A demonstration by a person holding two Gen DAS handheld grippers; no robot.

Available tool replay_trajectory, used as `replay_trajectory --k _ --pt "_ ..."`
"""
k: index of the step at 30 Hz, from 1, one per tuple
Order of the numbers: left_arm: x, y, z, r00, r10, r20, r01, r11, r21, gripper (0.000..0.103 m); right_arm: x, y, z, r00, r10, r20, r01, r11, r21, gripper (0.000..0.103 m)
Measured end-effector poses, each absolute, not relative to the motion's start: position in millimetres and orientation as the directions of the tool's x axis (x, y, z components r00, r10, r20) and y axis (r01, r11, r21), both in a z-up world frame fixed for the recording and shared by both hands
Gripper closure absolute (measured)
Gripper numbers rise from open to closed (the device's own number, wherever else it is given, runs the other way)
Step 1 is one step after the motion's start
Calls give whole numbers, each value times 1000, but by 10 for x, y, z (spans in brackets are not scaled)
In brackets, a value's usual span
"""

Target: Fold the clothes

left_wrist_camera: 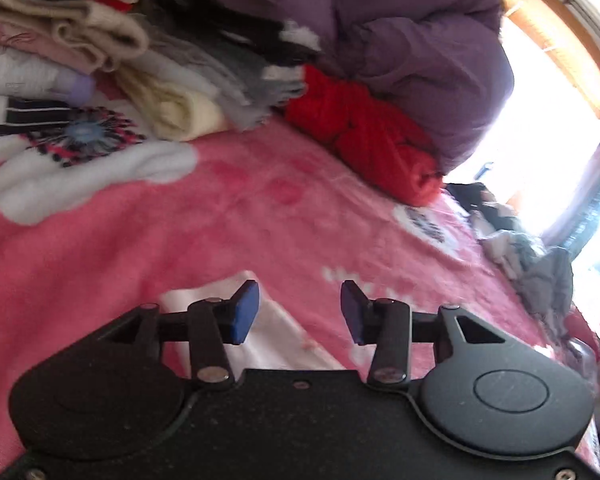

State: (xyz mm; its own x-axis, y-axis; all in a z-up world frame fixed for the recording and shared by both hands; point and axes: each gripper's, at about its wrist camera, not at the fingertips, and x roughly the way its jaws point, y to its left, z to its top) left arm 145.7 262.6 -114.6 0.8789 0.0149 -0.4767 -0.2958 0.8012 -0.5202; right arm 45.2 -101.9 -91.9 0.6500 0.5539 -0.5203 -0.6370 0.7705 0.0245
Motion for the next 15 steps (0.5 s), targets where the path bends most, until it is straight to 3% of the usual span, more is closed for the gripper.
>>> replay_trajectory --k 7,12,15 --pt "1531 1400 -934 858 -263 -442 41 892 -450 61 533 -2552 -995 805 313 -504 -159 932 326 49" --pt "1342 138 -945 755 -439 -486 317 894 -316 68 374 -3662 -1052 890 22 -455 218 856 469 49" --pt "1202 -407 -1028 708 -482 -516 416 875 -247 72 249 -4216 -1266 898 -40 -438 347 678 648 42"
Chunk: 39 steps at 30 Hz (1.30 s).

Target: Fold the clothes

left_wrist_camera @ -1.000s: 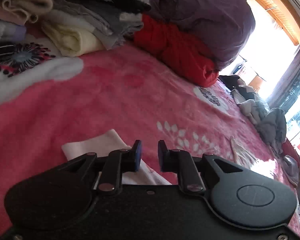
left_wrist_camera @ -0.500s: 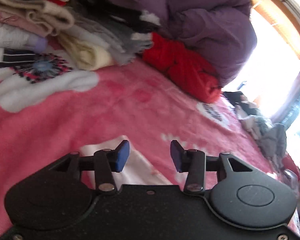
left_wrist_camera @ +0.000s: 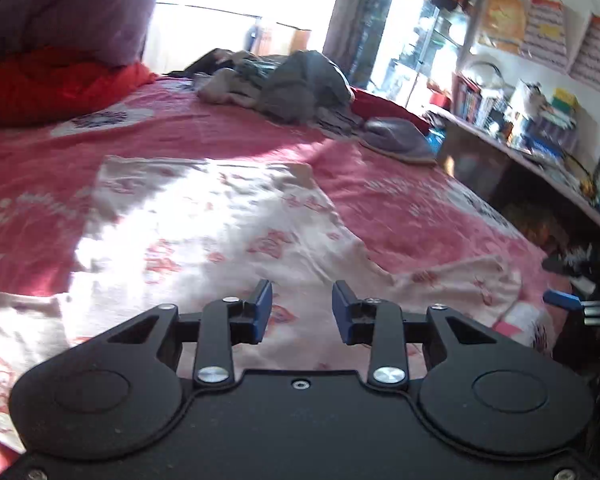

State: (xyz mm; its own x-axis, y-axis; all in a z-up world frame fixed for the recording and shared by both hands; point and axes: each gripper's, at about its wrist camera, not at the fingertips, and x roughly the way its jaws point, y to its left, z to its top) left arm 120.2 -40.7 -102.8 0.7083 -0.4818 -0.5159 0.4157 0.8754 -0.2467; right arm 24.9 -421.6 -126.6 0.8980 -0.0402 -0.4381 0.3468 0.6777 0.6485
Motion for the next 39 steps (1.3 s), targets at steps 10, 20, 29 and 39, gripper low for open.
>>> replay_trajectory --k 10,20,29,39 --pt "1107 -1211 -1424 588 -487 -646 547 827 -127 73 624 -4737 -1620 880 -93 -466 418 617 666 46" --pt "1110 -1192 -1464 583 -480 -655 542 831 -126 73 736 -4948 -1783 869 -108 -483 450 581 679 97" --pt "1063 -1099 -1371 589 -493 -640 549 825 -130 72 627 -4993 -1754 885 -118 -451 439 536 721 63" --pt "1395 -541 -1309 690 -395 -607 329 918 -223 67 509 -4399 -1481 874 21 -486 342 684 645 59"
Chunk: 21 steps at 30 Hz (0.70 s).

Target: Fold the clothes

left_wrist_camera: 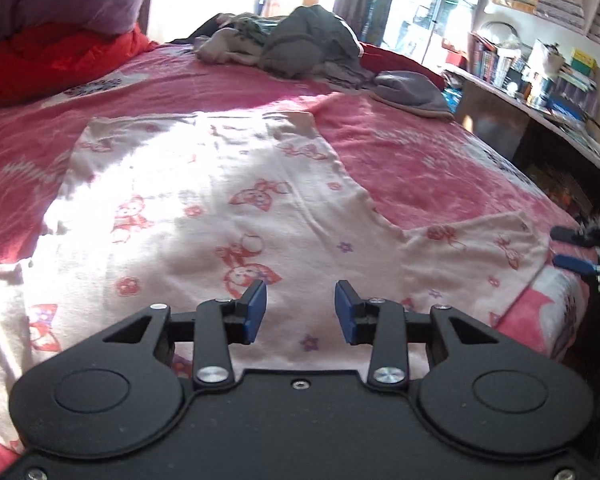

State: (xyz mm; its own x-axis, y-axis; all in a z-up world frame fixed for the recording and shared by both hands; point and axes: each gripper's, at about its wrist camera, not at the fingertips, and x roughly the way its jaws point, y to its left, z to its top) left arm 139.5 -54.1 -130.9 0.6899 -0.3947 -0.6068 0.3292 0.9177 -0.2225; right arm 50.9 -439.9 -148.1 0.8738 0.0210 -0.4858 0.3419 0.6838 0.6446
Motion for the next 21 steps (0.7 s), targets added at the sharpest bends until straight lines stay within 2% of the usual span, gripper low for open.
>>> replay_trajectory --k 3,6,12,21 --pt "1420 -450 -1304 695 -396 -600 298 918 -261 66 513 -4386 -1515 865 26 -501 356 673 649 59" --pt "1442 -366 -1299 699 -397 -595 270 917 -294 65 492 -4428 -1589 861 61 -505 365 618 696 55" --pt "1445 -376 -1310 706 -376 -601 265 926 -269 65 503 -4178 -1580 837 161 -523 310 649 695 55" --pt "1431 -408 -1295 715 -367 -595 268 930 -252 65 513 -3476 -1489 756 412 -508 125 672 730 55"
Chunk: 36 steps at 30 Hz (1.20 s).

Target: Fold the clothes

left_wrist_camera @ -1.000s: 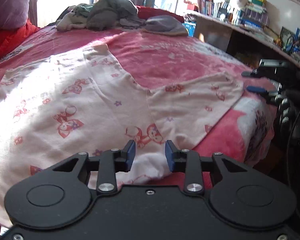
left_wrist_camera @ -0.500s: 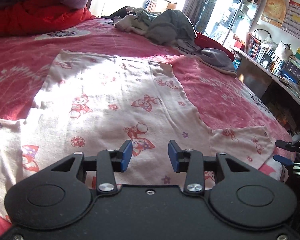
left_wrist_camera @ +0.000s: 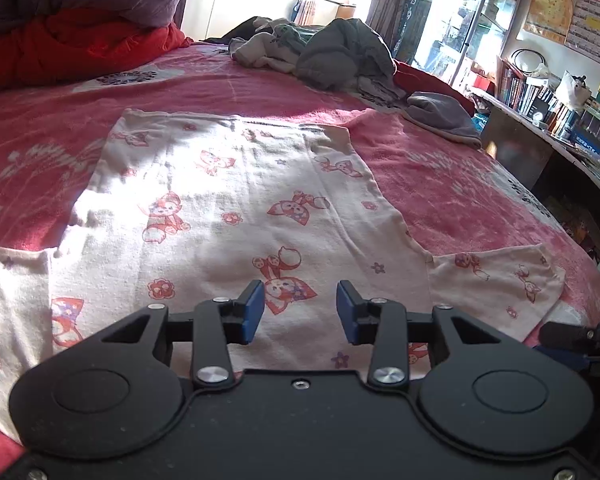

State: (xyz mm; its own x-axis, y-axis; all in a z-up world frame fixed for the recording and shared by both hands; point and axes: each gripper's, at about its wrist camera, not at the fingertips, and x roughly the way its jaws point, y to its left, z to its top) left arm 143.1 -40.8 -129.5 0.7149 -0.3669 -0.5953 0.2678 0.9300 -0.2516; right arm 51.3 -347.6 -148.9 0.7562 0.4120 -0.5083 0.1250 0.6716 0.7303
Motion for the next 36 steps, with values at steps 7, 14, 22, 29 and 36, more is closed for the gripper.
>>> replay_trajectory --k 7,14,22,29,36 --pt "1379 -413 -1246 722 -370 -584 279 929 -244 65 547 -3132 -1665 701 509 -500 131 597 792 56" --pt "1384 -371 -1202 727 -388 -567 280 921 -271 65 480 -3390 -1950 756 507 -415 244 369 897 68" --pt "1371 -392 -1196 722 -406 -560 299 913 -276 65 517 -3288 -1930 776 493 -393 189 412 891 52" --pt "1385 -406 -1221 721 -398 -568 295 917 -268 65 535 -3205 -1898 803 446 -396 151 490 858 59" --pt "1420 -414 -1247 721 -389 -574 287 921 -263 65 535 -3367 -2084 829 441 -345 170 388 906 78"
